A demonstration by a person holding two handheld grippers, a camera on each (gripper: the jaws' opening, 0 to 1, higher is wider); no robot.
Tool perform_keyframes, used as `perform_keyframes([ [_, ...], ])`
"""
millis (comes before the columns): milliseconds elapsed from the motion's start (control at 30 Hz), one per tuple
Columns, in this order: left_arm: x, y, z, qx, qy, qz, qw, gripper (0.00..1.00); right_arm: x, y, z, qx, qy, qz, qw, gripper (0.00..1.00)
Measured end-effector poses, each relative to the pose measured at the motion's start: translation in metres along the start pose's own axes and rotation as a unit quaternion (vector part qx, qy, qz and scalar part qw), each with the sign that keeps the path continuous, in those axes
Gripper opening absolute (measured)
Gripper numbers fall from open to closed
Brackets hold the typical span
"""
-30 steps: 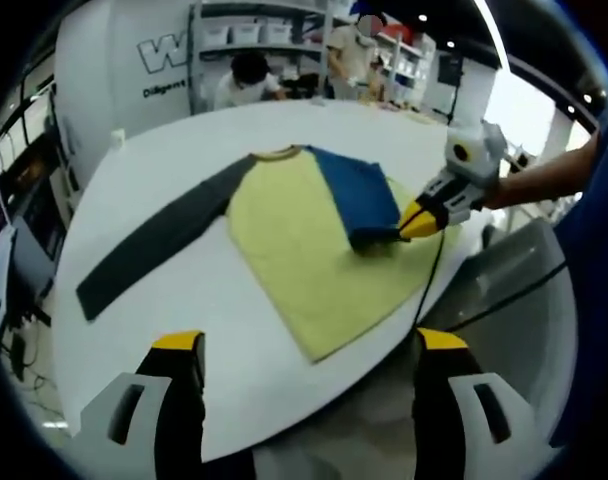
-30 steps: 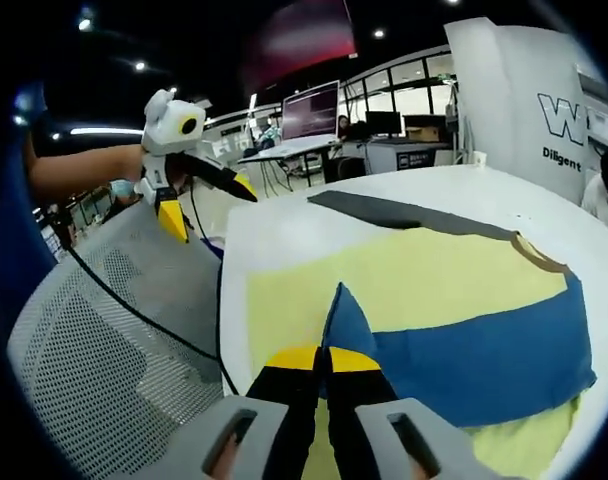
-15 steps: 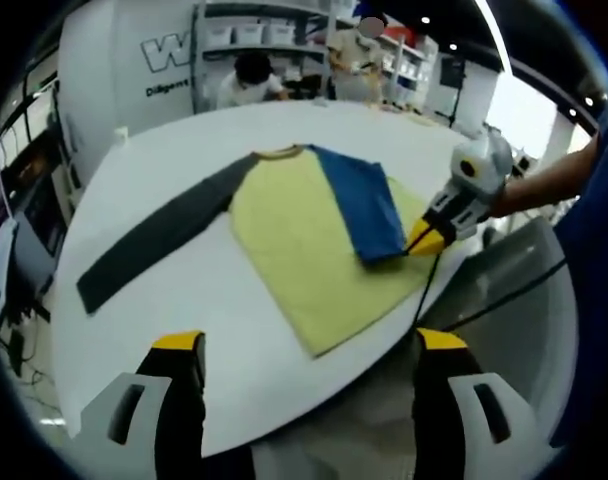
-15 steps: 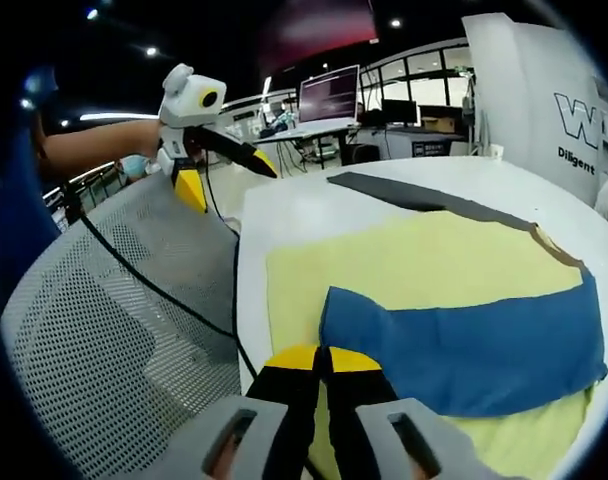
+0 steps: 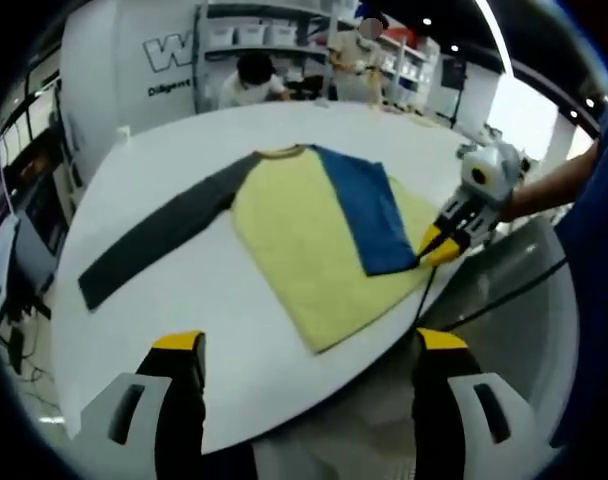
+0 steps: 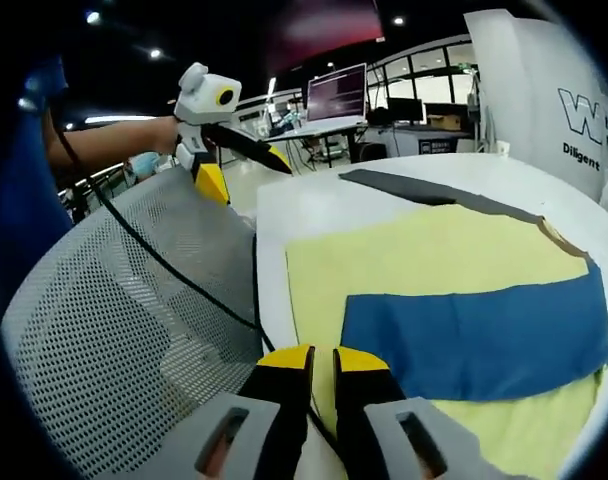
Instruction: Fold the garment on the visible template until the final outline fits inside the template.
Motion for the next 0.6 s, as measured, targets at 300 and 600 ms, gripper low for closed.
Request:
perform_keyframes([
  [300, 0.006, 0.000, 0.005, 0.002, -0.009, 0.001, 1.0000, 0.80, -0.011, 0.003, -0.036, -0.037, -0.023, 0.032, 0.9985, 0.15],
  [600, 0.014, 0.006, 0.009, 0.002, -0.018, 0.009, 0.9998, 0.80, -0.020, -0.014, -0.079, -0.050, -0.048, 0.066, 0.9954, 0.32],
])
Point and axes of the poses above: the point that each gripper's makers call its tool centre point, and the gripper's own axes: z roughly forward along the fingers, x roughly to its left, y roughly out of its top, the point moved 10 cm from there along -z, roughly backward along the fingers, and after that the axes turned 1 degree about -z, right-handed, at the moved point
